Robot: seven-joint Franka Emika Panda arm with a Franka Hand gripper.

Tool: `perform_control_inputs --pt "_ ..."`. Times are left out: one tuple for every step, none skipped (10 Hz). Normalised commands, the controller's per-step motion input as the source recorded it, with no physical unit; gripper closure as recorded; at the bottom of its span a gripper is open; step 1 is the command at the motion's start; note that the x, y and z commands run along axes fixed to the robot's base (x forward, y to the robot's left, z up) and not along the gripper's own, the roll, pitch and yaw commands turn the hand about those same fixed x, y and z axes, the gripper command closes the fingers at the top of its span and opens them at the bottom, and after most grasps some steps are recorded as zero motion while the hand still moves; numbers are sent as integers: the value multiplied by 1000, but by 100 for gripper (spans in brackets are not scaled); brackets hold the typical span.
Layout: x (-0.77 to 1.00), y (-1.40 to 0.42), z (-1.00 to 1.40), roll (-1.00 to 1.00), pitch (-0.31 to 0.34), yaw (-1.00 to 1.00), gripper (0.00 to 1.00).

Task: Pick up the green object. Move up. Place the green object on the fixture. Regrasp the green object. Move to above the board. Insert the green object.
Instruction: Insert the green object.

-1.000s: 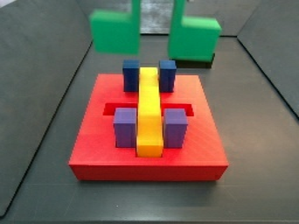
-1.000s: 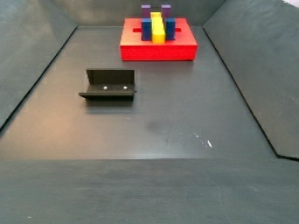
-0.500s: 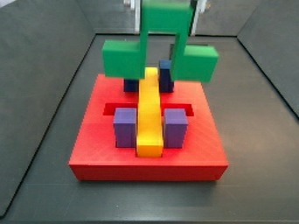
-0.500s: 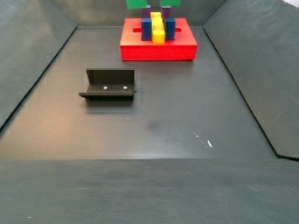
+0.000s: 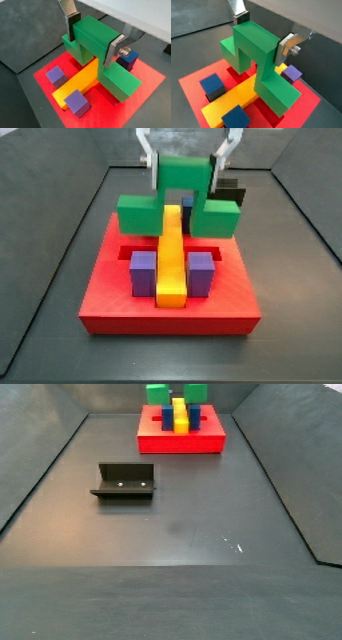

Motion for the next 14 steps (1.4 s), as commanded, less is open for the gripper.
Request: perform_control_inputs --pt "-3 0 -334 -29 -53 71 100" --pt "-37 0 -286 -37 -47 49 100" --pt "-106 66 -80 -50 -20 0 100" --pt "-123 94 0 -70 -4 -17 100" --pt "-117 26 0 -57 -20 0 100" --pt "-123 0 -29 -41 -39 0 100" --pt "-77 0 -126 0 -50 0 100" --pt "-51 0 -200 0 -60 0 100" --pt "-46 -9 -343 0 -81 0 100" --pt "0 -34 -420 11 -76 31 100" --pt "149 -37 -309 63 -39 60 100" --pt "280 -34 -163 81 0 37 100" --pt "277 -37 -91 153 0 0 100" --pt "123 0 -60 133 4 -9 100"
